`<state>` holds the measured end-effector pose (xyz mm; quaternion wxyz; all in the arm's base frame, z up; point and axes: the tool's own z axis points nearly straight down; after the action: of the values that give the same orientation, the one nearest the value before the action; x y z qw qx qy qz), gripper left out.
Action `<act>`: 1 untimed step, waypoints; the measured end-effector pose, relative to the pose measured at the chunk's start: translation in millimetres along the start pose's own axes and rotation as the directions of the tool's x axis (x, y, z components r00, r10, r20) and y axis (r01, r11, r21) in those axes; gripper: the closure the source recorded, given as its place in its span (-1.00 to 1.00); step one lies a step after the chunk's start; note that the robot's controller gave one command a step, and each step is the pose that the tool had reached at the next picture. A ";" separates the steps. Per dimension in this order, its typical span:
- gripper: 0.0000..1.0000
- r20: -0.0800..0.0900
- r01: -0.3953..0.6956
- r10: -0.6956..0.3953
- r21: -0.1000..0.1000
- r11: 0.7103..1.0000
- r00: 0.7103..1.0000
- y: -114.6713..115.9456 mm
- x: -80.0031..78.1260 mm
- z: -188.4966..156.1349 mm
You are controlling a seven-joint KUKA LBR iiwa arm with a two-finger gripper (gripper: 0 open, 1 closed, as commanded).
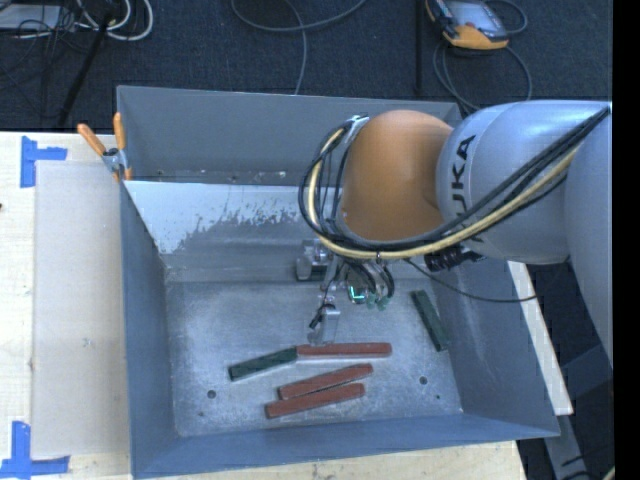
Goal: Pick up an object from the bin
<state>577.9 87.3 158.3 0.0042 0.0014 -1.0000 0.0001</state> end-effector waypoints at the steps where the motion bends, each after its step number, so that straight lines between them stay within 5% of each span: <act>1: -1.00 -0.001 0.152 -0.152 0.001 0.988 0.988 45.1 59.0 92.3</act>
Offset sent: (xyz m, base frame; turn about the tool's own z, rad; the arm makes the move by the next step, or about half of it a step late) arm -0.0569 0.0436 -0.0882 -0.1505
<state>518.0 132.3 66.5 0.0046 0.0777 -0.9970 0.0001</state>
